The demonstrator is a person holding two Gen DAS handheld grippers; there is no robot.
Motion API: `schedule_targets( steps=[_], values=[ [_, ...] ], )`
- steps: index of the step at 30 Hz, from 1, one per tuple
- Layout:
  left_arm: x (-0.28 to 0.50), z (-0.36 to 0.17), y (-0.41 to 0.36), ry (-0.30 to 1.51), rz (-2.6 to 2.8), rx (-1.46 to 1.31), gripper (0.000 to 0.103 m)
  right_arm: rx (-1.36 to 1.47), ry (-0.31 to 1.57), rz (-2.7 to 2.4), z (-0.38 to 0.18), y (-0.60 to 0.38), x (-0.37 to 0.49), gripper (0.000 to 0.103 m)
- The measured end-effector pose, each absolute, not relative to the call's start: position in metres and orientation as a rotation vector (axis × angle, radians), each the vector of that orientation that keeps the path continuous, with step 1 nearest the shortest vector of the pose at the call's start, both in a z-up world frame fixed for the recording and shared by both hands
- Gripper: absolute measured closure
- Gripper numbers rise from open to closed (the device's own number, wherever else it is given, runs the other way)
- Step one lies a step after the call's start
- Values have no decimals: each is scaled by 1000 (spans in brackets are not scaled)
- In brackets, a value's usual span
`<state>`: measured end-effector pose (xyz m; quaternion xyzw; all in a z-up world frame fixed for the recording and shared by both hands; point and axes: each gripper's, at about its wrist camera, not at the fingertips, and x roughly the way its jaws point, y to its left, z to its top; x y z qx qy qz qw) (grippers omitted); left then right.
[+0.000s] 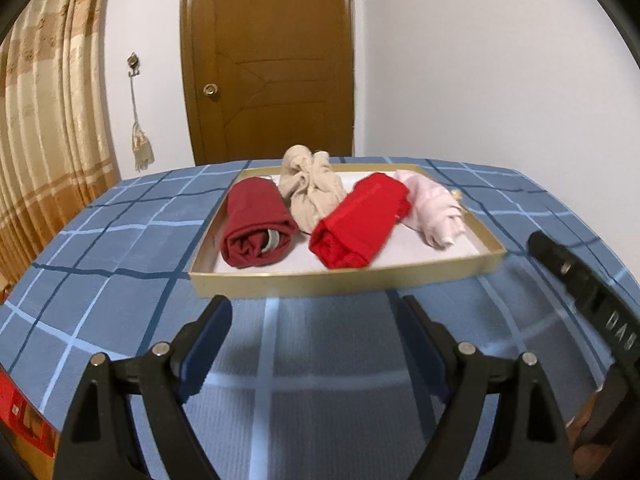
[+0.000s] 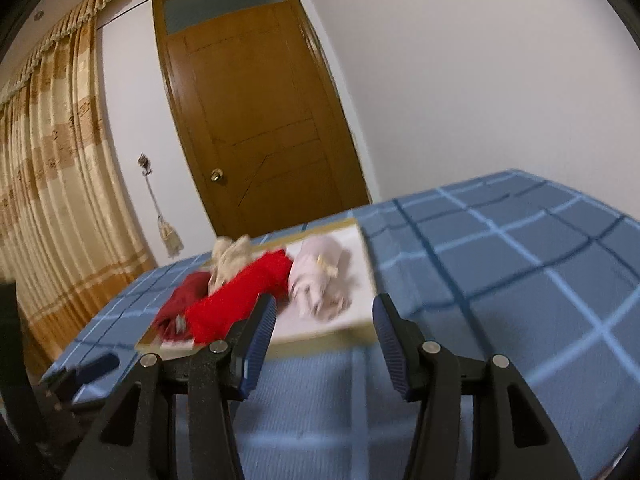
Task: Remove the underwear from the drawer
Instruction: 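Move both tools down toward the open drawer below the table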
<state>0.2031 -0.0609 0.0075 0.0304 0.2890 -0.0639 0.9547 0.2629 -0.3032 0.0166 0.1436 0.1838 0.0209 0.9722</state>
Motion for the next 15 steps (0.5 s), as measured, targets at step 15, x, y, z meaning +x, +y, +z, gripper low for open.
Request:
schedule_targets(
  steps=[15],
  values=[
    [141,3,-58,591,-179,133,3,280,404,103,9,-287,184,50]
  ],
)
